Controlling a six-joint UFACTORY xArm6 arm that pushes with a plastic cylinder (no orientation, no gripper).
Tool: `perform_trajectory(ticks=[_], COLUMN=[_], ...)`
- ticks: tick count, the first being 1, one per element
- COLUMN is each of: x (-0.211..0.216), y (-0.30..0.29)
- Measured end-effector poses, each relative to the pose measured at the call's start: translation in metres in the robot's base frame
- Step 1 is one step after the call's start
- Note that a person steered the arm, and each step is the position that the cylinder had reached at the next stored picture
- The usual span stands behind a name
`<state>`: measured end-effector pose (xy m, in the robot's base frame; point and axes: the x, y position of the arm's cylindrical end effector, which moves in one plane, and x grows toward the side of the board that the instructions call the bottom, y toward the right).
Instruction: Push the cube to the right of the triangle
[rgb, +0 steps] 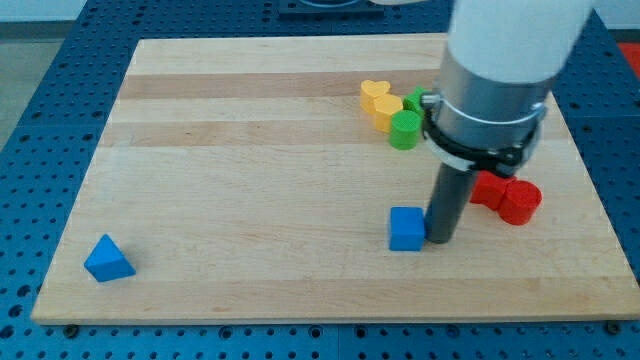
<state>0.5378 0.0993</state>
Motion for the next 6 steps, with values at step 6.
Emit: perform_trajectory(ticks=[6], x=[0.001], y=[-0.128])
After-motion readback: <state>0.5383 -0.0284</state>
